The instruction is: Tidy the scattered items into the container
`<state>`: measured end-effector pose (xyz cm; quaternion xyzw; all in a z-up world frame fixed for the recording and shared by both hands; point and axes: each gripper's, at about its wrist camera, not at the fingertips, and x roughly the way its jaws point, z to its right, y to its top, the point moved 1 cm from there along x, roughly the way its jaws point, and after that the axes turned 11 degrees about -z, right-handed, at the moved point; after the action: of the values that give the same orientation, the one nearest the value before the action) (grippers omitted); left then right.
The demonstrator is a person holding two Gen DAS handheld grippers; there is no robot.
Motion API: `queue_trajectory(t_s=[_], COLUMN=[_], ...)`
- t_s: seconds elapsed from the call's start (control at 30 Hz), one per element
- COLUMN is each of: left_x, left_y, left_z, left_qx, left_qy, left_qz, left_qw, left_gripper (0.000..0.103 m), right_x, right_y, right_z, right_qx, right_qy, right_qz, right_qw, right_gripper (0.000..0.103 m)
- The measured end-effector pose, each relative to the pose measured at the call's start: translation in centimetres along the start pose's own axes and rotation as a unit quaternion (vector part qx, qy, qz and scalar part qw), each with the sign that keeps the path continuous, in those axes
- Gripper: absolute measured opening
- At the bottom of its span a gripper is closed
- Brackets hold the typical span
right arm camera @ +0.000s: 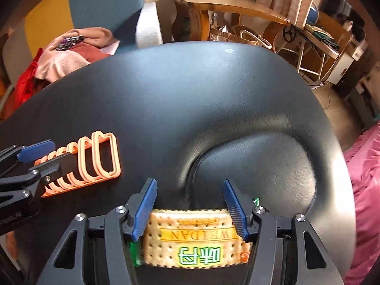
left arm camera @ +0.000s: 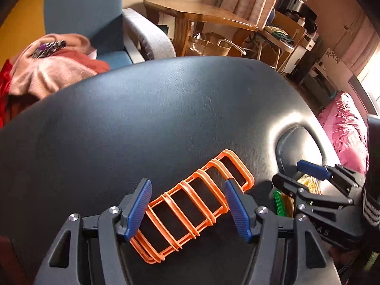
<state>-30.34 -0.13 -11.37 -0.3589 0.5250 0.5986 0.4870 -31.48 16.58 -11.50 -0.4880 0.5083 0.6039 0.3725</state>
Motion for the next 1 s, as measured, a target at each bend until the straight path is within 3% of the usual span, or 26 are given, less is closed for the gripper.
queue_trajectory(t_s=[0.47,0.67,0.77,0.87,1.0], left_x=[-4.1,-6.1,-7.2,-8.8,-10.0], left_y=[-12.6,-17.5,-19.2,-20.9,-22.1], left_z=[-1.4,-2.0,-2.0,-2.2,-1.9], left_qx=[-0.056,-0.056,-0.043,-0.029,-0.010], left_qy=[0.013,0.019,0.008,0.004,0.017], left_qz=[0.011,0.021,0.033,0.056,0.068], left_qw=[0.9983,0.9981,0.9985,0.9980,0.9975], left_gripper=[0.066,0.064,0.065,0.067,0.073], right_x=[-4.3,-8.2,-9.4,-9.6,-9.3], right_y=[-12.0,-16.3,-18.5,-19.4,-18.0], right_z=[-4.4,-2.2,-0.8,0.3,1.2], right_qx=[0.008,0.060,0.072,0.064,0.056], right_qy=[0.057,0.089,0.085,0.073,0.066], right_qz=[0.028,0.075,0.083,0.082,0.076], right_qw=[0.998,0.991,0.990,0.992,0.993], right_gripper=[0.060,0.061,0.063,0.067,0.067])
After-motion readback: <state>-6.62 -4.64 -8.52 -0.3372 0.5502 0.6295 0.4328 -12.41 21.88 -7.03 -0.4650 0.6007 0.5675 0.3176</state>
